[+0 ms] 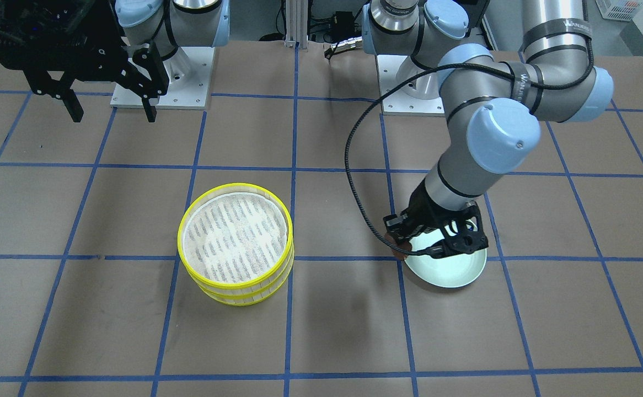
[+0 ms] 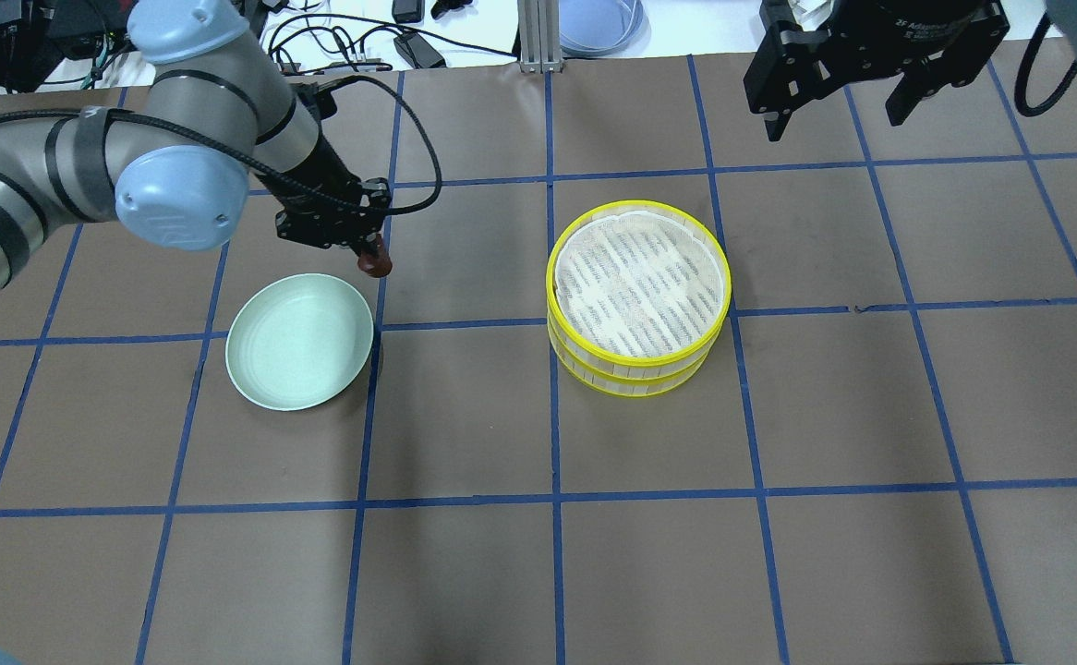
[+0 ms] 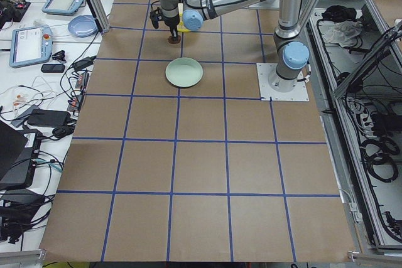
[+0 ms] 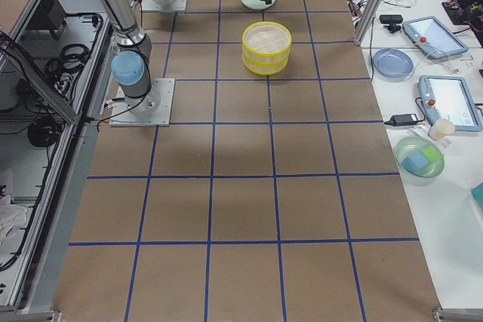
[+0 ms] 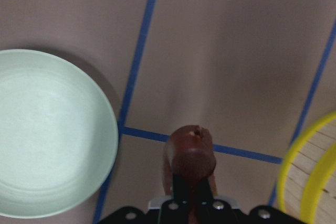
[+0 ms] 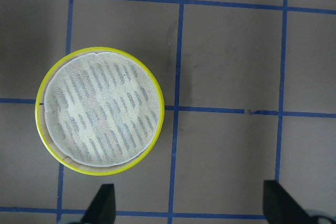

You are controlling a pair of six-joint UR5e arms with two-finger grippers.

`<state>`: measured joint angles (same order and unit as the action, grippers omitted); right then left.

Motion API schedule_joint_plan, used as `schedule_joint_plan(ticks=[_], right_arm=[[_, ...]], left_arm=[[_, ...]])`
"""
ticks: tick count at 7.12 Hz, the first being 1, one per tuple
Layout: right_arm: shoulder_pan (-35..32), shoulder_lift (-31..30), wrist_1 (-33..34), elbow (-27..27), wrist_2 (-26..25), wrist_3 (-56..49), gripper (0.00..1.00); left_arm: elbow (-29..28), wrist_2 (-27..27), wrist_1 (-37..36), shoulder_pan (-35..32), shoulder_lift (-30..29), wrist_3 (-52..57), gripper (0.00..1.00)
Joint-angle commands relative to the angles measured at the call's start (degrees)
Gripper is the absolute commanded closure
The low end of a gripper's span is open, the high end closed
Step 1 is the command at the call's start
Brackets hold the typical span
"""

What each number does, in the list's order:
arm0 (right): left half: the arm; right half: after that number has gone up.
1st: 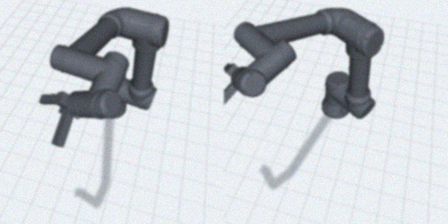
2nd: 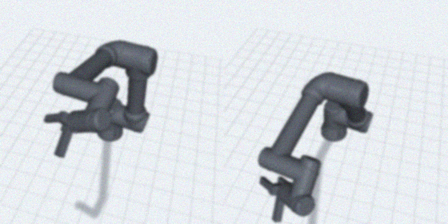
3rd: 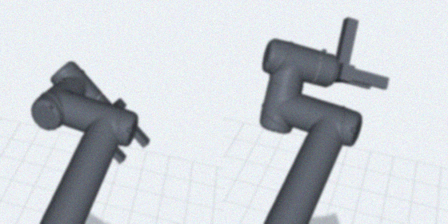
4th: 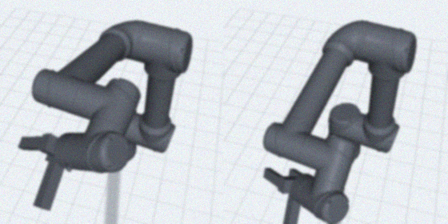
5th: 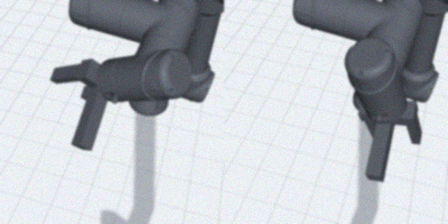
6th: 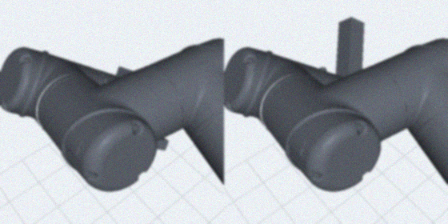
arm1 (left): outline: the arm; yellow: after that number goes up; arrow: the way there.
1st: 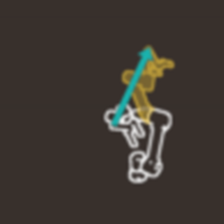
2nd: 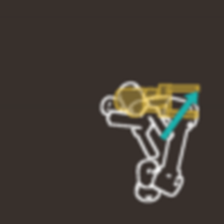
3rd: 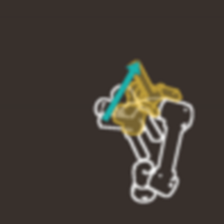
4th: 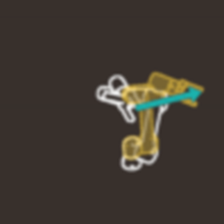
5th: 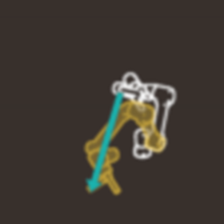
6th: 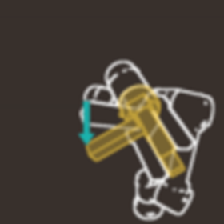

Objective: Stack buns with steamer

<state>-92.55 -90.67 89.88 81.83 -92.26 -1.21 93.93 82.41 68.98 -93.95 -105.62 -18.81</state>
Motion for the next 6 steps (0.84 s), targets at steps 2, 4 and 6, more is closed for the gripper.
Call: schedule_joint_plan(ticks=[2,4,6], right_arm=[[0.00,-0.12,0.03,0.17,0.15,0.06,0.00],[0.00,-0.12,0.03,0.26,0.15,0.06,0.00],[0.00,-0.12,0.03,0.35,0.24,0.06,0.00]], left_arm=[[-6.57,-0.23,-0.59,-14.31,-1.52,-14.81,1.00],[-6.05,-0.32,-3.38,-18.88,-3.61,-18.35,1.00],[-5.69,-0.15,-7.27,-19.96,-6.52,-19.86,0.75]])
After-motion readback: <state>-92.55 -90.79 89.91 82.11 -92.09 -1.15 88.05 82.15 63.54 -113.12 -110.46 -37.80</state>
